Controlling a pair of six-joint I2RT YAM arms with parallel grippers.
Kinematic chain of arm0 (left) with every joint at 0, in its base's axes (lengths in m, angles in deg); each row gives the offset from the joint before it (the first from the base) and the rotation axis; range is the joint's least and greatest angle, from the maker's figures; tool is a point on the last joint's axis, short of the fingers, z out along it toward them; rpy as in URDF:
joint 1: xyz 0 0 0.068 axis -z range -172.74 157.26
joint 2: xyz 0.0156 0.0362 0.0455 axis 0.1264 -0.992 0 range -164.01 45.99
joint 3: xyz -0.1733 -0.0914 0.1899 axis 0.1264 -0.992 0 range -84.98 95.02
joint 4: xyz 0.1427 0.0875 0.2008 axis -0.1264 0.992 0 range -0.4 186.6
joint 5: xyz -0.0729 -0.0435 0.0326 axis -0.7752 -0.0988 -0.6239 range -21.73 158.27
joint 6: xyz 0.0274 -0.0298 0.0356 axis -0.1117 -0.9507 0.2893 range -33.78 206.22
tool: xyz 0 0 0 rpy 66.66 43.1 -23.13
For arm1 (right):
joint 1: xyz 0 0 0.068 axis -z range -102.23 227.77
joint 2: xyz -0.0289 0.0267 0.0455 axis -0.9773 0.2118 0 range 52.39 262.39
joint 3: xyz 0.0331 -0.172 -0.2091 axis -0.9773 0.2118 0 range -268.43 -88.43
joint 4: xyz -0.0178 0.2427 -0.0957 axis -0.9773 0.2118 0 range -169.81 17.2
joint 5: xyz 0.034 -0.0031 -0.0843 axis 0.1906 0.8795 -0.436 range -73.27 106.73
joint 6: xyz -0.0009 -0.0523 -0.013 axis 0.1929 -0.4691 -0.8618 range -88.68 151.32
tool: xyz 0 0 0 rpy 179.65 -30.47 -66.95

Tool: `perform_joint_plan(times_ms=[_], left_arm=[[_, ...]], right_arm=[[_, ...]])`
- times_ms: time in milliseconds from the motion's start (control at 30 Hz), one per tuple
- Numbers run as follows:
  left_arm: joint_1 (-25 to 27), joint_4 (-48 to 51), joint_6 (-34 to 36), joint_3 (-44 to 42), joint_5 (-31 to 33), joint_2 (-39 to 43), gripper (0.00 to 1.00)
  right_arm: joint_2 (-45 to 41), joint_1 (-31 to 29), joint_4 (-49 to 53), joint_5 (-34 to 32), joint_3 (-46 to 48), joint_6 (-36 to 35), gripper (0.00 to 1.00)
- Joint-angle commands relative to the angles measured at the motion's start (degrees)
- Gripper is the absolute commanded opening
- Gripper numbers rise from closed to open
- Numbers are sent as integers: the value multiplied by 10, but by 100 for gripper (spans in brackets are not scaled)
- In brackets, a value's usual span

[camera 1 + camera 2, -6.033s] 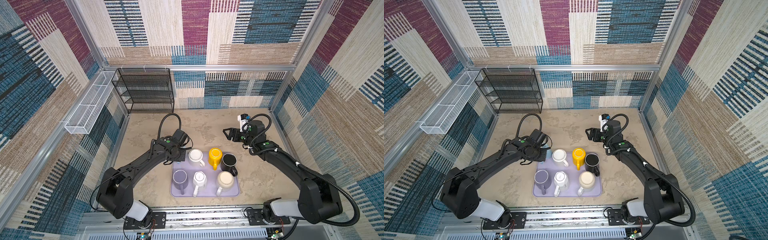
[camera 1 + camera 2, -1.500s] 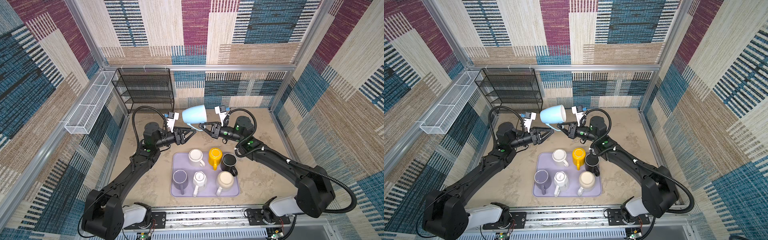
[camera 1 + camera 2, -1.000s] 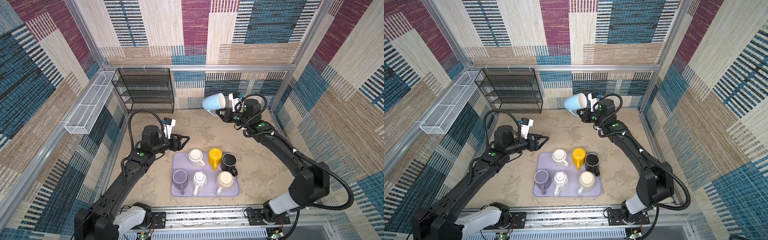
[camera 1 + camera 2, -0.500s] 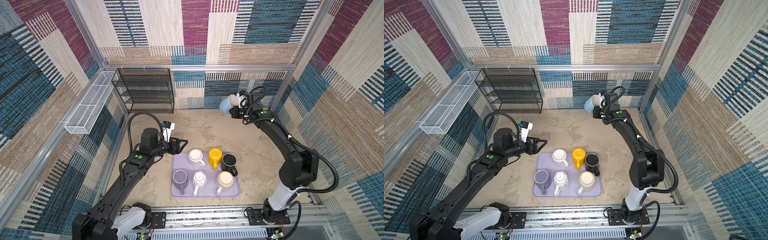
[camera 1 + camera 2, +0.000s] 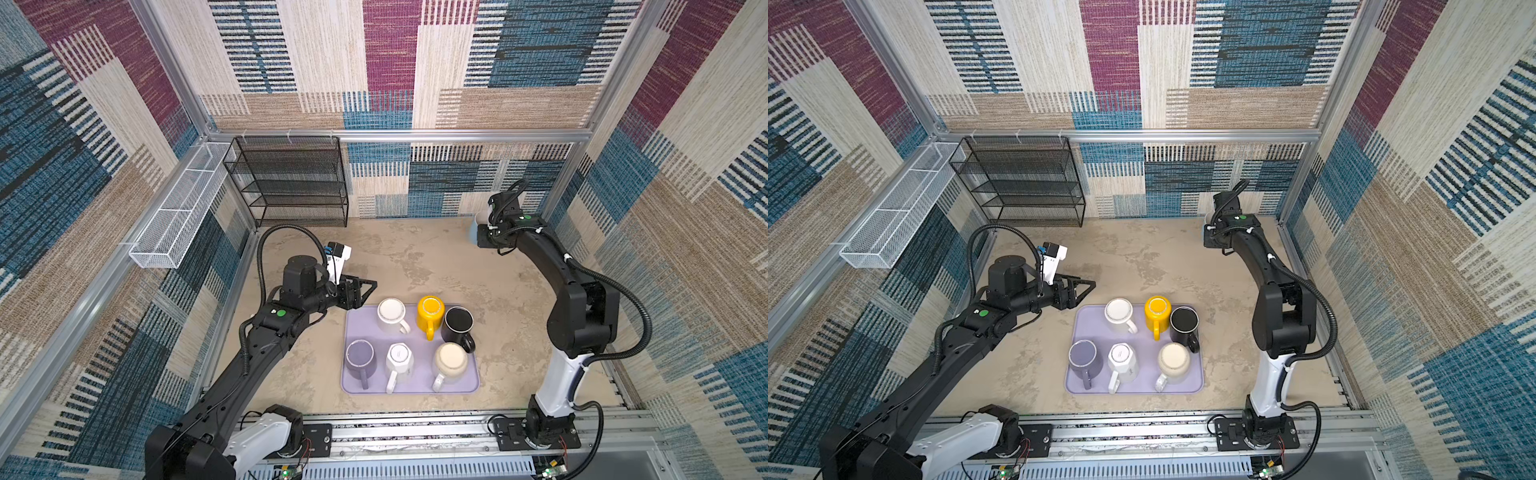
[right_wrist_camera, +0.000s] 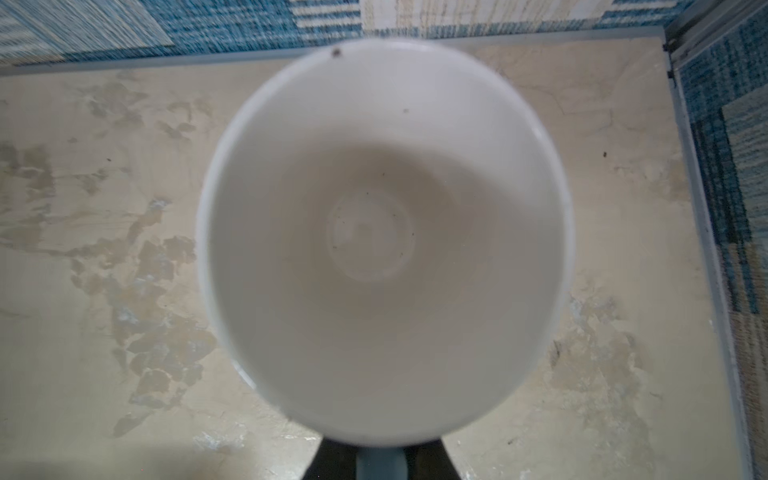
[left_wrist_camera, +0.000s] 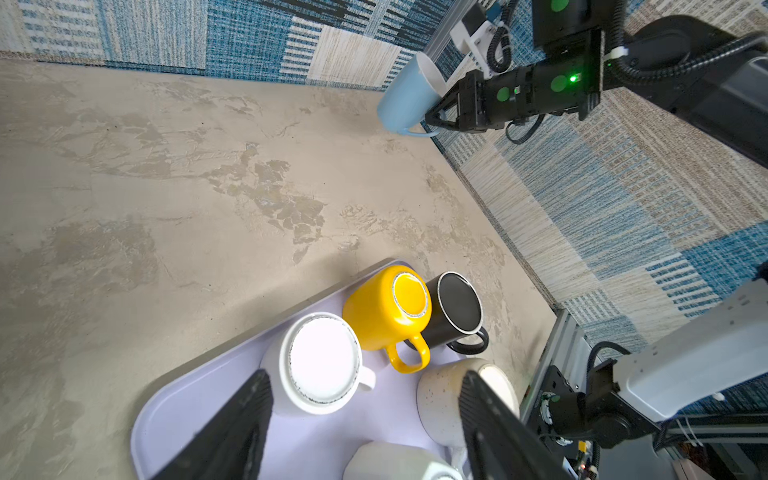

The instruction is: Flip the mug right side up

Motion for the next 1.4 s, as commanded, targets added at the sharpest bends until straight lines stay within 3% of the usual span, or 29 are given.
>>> perform_joint_plan(times_ms=[0,167,1067,1367], left_arm=[[2,-2,9,8,-10,-1,75],[3,-1,10,9,-10,-2,83],[7,25,24,19,-2,-7,84],[11,35,32,23,6,-9,94]], right_arm=[[6,6,-17,-41,3,-25,0],[34,21,-6,-64,-8,-36,0],[97,46,-7,-62,-13,-49,0],[99,46,-7,-56,-6,-46,1]])
